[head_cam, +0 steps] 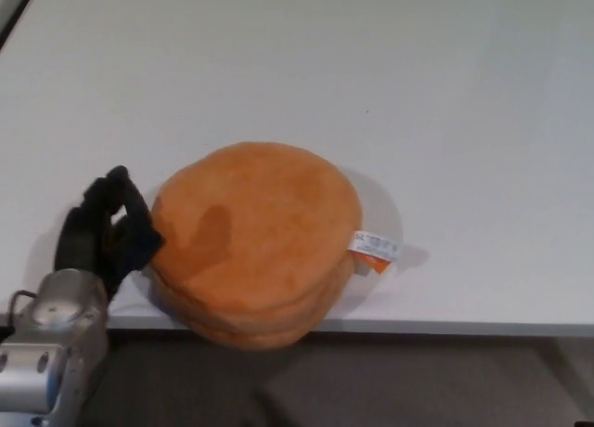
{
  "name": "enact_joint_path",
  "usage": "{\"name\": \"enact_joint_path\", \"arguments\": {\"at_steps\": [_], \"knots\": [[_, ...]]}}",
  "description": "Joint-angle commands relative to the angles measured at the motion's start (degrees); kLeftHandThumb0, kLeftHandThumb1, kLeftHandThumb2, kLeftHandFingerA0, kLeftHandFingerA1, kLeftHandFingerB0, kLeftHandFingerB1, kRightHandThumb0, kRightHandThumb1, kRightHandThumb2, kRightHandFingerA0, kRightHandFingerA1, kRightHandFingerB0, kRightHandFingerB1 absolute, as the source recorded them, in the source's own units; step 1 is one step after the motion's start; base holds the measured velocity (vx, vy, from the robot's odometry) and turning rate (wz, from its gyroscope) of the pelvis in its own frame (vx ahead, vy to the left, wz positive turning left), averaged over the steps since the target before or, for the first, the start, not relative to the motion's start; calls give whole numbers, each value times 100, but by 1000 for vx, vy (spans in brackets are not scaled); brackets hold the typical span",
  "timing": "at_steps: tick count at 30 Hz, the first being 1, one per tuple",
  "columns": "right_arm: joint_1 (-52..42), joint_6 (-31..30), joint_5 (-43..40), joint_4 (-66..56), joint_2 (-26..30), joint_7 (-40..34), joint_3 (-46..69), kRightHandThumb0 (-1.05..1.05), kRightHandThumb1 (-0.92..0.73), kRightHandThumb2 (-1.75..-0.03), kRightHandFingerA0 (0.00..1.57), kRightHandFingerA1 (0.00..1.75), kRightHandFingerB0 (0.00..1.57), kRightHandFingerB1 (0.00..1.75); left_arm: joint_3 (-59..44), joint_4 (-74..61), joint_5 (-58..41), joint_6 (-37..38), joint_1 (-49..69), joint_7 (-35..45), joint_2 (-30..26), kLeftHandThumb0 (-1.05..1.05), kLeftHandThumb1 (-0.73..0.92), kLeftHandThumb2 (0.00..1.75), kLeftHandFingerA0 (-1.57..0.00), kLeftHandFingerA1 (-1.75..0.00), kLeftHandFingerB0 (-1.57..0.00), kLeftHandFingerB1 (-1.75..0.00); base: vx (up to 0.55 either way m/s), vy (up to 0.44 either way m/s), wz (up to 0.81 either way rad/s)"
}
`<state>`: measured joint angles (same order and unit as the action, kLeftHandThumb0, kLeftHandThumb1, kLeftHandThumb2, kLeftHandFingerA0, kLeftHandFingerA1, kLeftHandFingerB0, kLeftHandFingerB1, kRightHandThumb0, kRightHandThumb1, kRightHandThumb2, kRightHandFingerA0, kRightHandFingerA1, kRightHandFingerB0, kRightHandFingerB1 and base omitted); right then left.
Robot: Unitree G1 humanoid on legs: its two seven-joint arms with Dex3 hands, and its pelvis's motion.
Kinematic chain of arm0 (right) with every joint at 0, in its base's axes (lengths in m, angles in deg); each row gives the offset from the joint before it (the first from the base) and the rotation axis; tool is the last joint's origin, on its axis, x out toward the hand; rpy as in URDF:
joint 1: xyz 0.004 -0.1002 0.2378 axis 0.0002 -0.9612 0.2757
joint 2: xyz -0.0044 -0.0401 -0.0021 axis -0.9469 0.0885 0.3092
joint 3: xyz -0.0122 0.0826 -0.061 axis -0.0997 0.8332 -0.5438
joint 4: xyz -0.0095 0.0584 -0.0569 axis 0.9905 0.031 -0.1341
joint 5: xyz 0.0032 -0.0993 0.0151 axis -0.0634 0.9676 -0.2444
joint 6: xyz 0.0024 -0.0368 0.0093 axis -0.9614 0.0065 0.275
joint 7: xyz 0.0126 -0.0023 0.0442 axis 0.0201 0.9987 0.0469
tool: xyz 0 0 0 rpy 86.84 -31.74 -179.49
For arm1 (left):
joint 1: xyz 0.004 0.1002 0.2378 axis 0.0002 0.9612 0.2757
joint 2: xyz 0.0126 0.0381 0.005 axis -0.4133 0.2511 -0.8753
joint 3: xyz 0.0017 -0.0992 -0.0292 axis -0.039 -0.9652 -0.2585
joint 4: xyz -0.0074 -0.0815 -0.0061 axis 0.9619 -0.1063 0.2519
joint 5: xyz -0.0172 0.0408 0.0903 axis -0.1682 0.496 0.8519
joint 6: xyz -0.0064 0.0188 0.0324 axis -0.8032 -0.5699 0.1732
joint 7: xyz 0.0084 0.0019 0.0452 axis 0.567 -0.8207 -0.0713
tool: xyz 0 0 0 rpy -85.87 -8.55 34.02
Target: A soft plate is kept in the center of the table close to the robot and the robot uses its left hand to pick up the plate, turns it upside down and places it back on the table
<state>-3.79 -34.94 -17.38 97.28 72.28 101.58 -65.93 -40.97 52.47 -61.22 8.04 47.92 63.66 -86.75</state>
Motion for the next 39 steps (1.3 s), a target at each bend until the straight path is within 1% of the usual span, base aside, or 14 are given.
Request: {"name": "enact_joint_path", "arguments": {"at_steps": [1,8,12,13,14,15,19,20,25,32,34,35,36,39], "knots": [[-19,190,-44,58,121,72,27,-69,-69,-105,54,60,34,50,406,-102,1193,157,101,-252,-556,-86,89,67,-9,-28,-9,-23,0,0,0],[9,178,-160,105,106,186,22,-70,-70,-105,57,61,34,50,617,-187,1506,245,133,-338,-638,-99,75,113,0,-40,-17,-27,0,0,0],[28,129,-211,80,113,264,11,-69,-70,-105,56,61,33,50,658,-185,1666,295,135,-352,-640,-94,89,68,-14,-32,-12,-23,0,0,0],[32,134,-92,75,126,167,11,-68,-70,-105,57,61,34,51,620,-212,1637,296,157,-332,-599,-92,71,113,-3,-42,-14,-28,0,0,0],[28,138,-73,68,131,167,8,-68,-87,-66,64,47,40,35,605,-236,1659,313,182,-318,-589,-88,68,110,-3,-42,-11,-27,0,0,0],[34,145,-71,66,131,164,9,-68,-70,-105,57,61,34,51,608,-258,1698,362,216,-328,-586,-96,74,115,-2,-42,-16,-25,0,0,0],[96,191,-170,125,131,241,31,-69,-71,-105,58,61,34,50,551,-641,1829,802,696,-372,-555,-82,69,110,-3,-44,-7,-28,0,0,0],[107,197,-159,143,131,234,36,-69,-71,-105,58,61,34,50,519,-757,1835,1014,872,-333,-561,-89,92,69,-10,-32,-9,-24,0,0,0],[49,155,-232,94,98,253,72,-68,-70,-105,59,62,35,51,543,-1256,2019,1807,1691,-189,-736,-97,80,119,-2,-41,-15,-20,0,0,0],[1,149,-145,122,110,201,73,-68,-70,-105,56,61,34,50,300,-1920,1658,2983,2949,195,-760,-91,92,73,-11,-32,-7,-22,0,0,0],[-45,161,-124,89,109,179,77,-69,-87,-66,63,47,41,34,255,-2085,1523,3132,3224,320,-729,-85,71,115,-2,-43,-4,-26,0,0,0],[-14,187,-166,138,108,219,84,-68,-70,-105,55,60,34,50,224,-2189,1429,3386,3488,417,-720,-97,92,72,-12,-35,-11,-23,0,0,0],[-12,230,-161,172,113,218,93,-68,-70,-105,55,60,34,50,203,-2250,1374,3602,3704,481,-708,-88,70,115,-4,-46,-2,-28,0,0,0],[-19,201,-151,163,121,191,108,-69,-71,-105,56,60,34,50,148,-2375,1290,3884,4068,576,-682,-90,72,115,-5,-47,0,-26,0,0,0]]}}
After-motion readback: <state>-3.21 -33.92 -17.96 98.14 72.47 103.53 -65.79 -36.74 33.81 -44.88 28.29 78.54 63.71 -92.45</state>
